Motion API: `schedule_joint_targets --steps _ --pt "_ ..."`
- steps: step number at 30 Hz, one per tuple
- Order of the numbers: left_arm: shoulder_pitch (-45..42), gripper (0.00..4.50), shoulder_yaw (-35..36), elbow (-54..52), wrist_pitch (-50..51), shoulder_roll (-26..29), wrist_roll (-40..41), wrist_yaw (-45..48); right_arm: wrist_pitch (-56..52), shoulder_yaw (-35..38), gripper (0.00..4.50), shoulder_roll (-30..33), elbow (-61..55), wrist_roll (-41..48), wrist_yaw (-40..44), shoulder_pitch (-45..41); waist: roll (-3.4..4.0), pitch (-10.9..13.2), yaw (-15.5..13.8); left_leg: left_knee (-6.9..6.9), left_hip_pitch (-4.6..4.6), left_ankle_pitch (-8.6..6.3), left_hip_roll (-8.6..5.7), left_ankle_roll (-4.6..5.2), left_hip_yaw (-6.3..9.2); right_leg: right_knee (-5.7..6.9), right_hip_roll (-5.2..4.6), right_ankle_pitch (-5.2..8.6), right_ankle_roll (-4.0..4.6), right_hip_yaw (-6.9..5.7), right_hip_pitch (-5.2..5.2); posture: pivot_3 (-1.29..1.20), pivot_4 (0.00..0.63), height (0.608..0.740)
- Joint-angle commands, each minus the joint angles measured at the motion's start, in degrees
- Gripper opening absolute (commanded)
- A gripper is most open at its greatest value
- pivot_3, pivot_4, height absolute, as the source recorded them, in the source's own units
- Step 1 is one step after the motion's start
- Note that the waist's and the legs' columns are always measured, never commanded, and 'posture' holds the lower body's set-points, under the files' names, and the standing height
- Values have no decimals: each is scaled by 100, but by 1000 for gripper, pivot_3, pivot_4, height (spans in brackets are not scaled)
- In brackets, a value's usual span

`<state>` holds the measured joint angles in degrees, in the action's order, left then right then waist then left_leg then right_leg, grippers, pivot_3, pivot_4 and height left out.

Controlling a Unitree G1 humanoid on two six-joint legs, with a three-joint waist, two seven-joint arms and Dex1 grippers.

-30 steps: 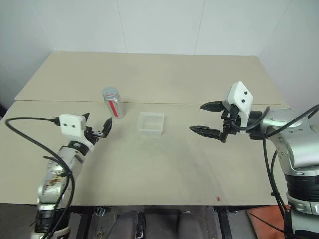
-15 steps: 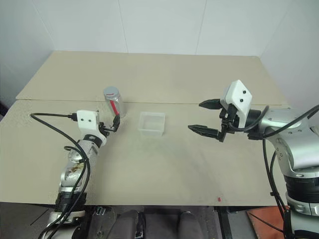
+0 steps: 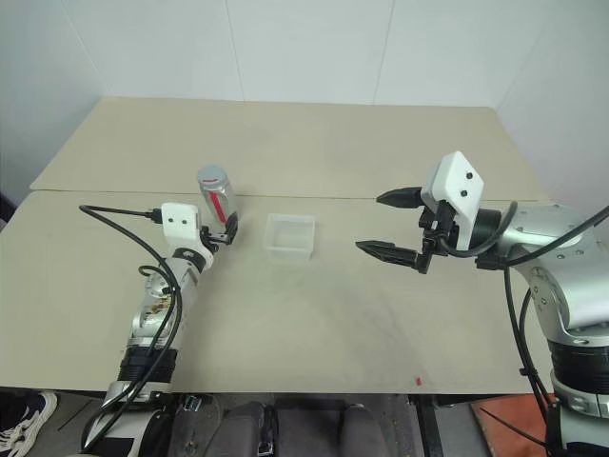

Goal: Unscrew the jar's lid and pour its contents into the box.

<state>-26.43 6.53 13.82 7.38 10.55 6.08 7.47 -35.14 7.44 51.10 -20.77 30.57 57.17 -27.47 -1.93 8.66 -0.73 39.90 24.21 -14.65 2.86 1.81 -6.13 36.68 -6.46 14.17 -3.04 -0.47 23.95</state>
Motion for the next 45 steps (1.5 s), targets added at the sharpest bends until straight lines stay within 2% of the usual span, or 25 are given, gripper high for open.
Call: schedule_joint_targets --steps 1,21,45 --pt "-275 4425 -40 155 -296 -17 -93 -31 -35 213 4500 99 -214 106 -70 7 0 0 1 0 -1 0 0 0 0 0 0 0 0 0 0 0 150 740" --pt "-925 4425 -14 1143 -643 -131 -202 -279 -24 264 4500 108 -494 249 -211 156 -1 0 -5 1 3 1 0 -1 1 2 0 -1 -1 -4 -1 0 150 740" --pt "-1655 4425 75 2481 -1151 17 -187 -254 -178 311 4500 152 -652 376 -326 216 -1 0 -3 2 5 2 -1 -3 0 1 0 -1 -2 -7 -1 0 150 740"
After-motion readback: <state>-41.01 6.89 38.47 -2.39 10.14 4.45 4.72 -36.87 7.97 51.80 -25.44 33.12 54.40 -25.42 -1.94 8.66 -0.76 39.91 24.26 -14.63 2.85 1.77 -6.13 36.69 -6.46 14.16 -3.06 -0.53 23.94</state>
